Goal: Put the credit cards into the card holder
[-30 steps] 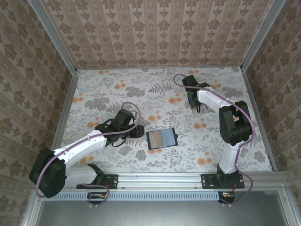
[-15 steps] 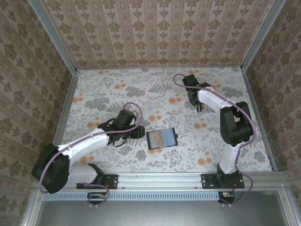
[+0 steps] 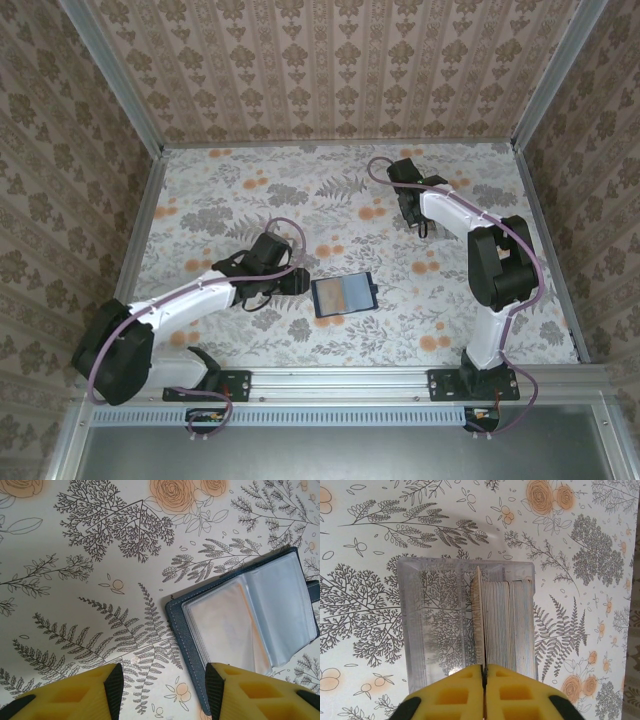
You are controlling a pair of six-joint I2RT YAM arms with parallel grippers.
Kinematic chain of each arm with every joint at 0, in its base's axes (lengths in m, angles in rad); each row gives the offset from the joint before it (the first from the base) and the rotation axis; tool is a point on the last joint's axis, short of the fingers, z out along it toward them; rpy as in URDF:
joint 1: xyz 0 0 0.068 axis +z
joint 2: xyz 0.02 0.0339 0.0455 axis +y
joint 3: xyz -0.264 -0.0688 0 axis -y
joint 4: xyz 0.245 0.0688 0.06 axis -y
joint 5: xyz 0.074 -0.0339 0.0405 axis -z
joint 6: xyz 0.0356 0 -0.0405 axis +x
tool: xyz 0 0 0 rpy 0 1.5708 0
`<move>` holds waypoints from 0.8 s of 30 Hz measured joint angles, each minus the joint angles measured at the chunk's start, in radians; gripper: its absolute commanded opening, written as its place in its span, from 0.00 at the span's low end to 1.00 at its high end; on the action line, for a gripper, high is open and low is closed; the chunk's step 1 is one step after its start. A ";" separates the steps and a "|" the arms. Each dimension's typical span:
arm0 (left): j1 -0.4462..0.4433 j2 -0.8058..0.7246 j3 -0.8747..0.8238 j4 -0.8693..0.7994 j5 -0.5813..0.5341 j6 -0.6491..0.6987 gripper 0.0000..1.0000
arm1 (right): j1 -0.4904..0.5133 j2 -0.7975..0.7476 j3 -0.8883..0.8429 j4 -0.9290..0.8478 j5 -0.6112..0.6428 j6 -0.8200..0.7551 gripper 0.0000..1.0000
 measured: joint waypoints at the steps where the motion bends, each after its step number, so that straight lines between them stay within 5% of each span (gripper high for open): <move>1: -0.001 0.002 0.000 0.000 0.000 0.000 0.50 | 0.000 0.000 0.000 0.000 0.000 0.000 0.01; 10: -0.012 0.043 0.004 0.013 0.032 0.000 0.50 | -0.002 -0.021 -0.005 -0.001 -0.066 0.019 0.00; 24: -0.024 -0.014 -0.025 0.050 0.088 -0.032 0.50 | -0.002 -0.433 -0.232 0.074 -0.396 0.145 0.00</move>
